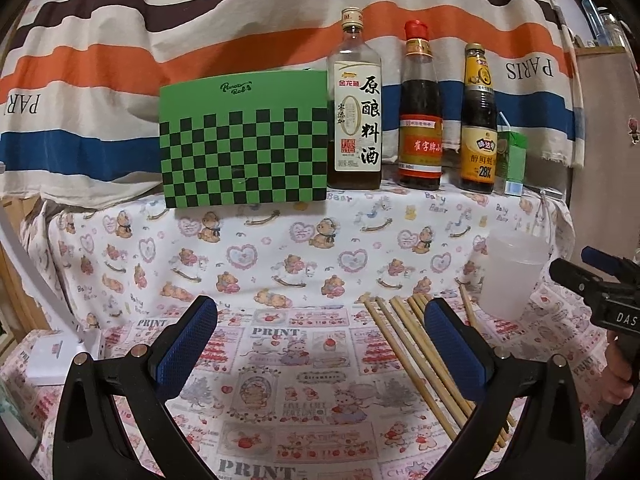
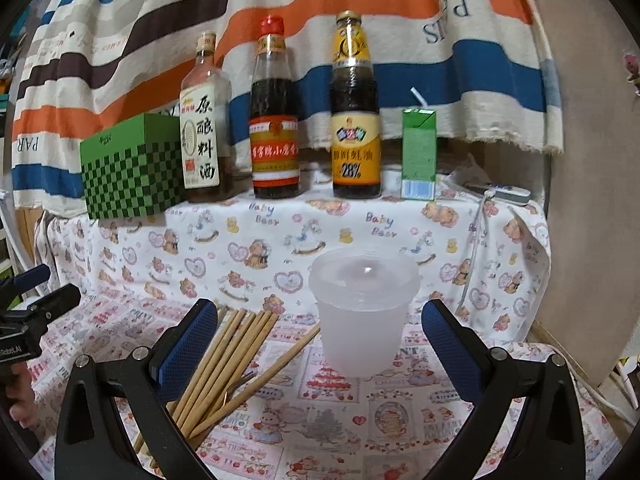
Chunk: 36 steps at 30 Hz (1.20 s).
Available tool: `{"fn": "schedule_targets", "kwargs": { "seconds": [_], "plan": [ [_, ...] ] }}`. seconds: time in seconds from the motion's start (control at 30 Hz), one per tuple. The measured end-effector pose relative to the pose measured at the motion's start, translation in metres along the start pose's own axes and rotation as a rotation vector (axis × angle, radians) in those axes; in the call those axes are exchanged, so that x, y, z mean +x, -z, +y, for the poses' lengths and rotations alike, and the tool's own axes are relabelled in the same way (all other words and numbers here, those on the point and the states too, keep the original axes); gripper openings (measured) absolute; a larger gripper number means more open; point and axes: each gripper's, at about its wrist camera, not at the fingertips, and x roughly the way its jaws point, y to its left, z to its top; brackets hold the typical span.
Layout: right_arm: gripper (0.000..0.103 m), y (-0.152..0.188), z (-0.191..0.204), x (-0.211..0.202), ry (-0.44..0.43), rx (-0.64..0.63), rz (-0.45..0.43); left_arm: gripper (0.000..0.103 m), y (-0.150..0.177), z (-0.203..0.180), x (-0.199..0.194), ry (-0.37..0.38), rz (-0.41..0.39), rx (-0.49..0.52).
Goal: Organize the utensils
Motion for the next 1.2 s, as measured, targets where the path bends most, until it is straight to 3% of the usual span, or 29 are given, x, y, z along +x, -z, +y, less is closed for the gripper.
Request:
{"fn": "schedule_targets", "kwargs": {
  "seconds": [0.3, 0.5, 0.63, 0.77, 0.9, 1.03, 1.2],
  "plan": [
    [0.103, -0.003, 0.000, -0.004, 0.007, -0.027, 0.005, 0.103, -0.027, -0.031, -0.014, -0.028, -0.007, 0.072],
    [0.103, -0.007, -0.008, -0.002, -0.016, 0.006, 0.027, 0.103, -0.056, -0.038, -0.013, -0.065, -0.026, -0.038],
    [0.103, -0.006, -0.010, -0.001, -0.003, 0.007, 0.033, 0.103, -0.061, -0.042, -0.002, -0.114, -0.017, -0.029],
    [0.103, -0.006, -0.009, 0.001, -0.007, 0.008, 0.047, 0.102, -0.056, -0.040, 0.013, -0.009, 0.106, -0.049],
    [0.103, -0.005, -0.015, 0.006, -0.015, 0.046, 0.081, 0.101, -0.036, -0.042, 0.029, -0.019, 0.224, -0.015],
    [0.103, -0.005, -0.015, 0.008, -0.010, 0.038, 0.084, 0.100, -0.009, -0.036, 0.053, 0.062, 0.359, -0.061],
    [0.103, -0.003, -0.016, 0.011, -0.015, 0.036, 0.101, 0.074, 0.010, -0.045, 0.074, 0.095, 0.503, -0.050]
  ]
}}
